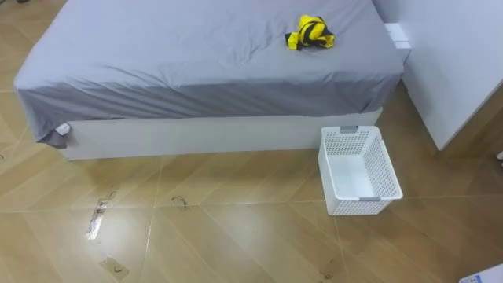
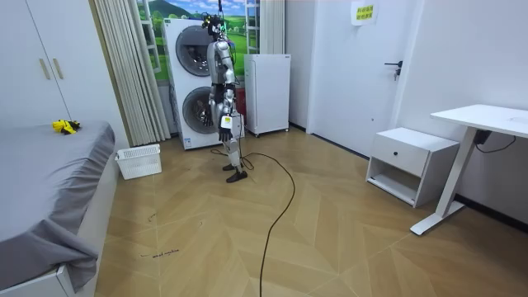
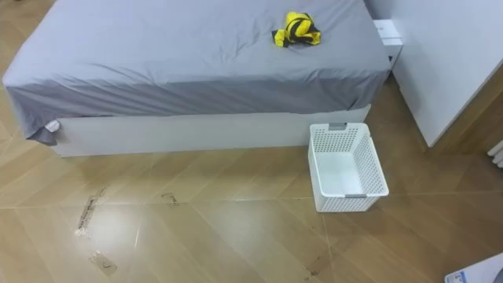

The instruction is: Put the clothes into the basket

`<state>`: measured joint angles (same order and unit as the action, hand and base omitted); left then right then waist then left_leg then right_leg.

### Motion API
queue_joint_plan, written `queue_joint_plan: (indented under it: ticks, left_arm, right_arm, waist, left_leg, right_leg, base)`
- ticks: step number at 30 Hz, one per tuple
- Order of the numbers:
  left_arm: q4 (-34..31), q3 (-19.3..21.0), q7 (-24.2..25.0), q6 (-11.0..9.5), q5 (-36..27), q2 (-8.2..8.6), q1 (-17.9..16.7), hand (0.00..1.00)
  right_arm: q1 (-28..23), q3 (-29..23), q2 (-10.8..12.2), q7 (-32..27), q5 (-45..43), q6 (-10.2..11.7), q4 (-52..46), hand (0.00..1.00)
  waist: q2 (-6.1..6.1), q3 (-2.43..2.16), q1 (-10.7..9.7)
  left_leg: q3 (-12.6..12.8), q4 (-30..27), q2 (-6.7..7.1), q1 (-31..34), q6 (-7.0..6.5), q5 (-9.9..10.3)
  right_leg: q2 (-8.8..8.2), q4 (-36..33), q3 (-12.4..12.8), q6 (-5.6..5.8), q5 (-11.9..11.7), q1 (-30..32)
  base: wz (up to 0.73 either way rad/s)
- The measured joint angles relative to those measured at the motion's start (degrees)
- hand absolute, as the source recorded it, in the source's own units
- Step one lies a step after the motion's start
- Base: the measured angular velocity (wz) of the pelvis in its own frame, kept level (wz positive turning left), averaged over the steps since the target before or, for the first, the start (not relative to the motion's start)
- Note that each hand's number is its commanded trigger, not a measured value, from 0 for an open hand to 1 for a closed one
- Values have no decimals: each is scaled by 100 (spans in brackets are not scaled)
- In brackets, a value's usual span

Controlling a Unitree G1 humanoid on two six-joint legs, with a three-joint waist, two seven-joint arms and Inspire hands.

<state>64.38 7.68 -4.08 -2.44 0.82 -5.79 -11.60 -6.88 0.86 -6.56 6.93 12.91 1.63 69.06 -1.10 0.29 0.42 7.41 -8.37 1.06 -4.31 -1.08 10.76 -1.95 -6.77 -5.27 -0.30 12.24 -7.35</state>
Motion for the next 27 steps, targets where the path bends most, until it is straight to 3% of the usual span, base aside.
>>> queue_joint_plan:
  ticks: [27]
  left_arm:
    - [2, 112, 207, 66, -1, -11, 12, 0]
  right_arm:
    - [2, -27, -20, 74, -71, -22, -22, 0]
  waist:
    - [-4, -7, 0]
  left_leg:
    - [36, 11, -6, -16, 3, 30]
  right_leg:
    - [6, 1, 28, 2, 12, 5]
  base:
    - [-1]
